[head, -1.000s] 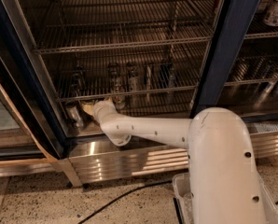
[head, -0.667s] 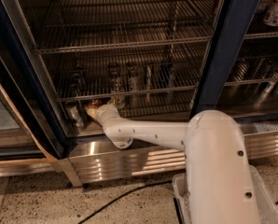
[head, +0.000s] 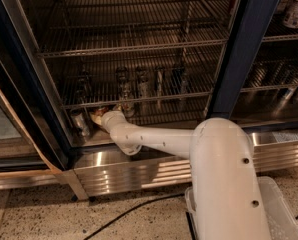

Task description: Pick coke can from bottom shelf of fridge

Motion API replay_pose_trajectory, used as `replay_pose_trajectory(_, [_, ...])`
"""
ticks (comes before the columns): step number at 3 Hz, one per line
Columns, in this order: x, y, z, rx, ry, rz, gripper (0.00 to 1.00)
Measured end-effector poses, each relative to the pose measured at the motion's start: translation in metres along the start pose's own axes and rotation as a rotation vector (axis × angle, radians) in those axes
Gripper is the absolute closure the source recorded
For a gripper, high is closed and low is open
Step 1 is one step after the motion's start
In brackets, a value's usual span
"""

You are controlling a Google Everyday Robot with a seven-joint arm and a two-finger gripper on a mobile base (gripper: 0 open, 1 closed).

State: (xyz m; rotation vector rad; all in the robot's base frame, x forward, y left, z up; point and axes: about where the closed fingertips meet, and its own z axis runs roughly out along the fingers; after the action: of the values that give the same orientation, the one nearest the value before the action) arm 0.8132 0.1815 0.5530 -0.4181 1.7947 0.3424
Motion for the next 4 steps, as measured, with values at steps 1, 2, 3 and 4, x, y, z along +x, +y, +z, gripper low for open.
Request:
replay_pose_trajectory(1, [-0.0020,-0.0001,0.0082,-0.019,-0.007,-0.018,0.26])
replay_pose_trajectory(2, [-0.0001,-0.0023,0.0116,-0.028,-0.011,-0.022,0.33])
replay_pose_trajectory(3, [0.0051,-0.0033,0.0089,-0.031,-0.017,-0.021,0.52])
replay_pose_trajectory(4, [0.0050,-0.0053,0.0087,-0.031,-0.023,-0.019,0.75])
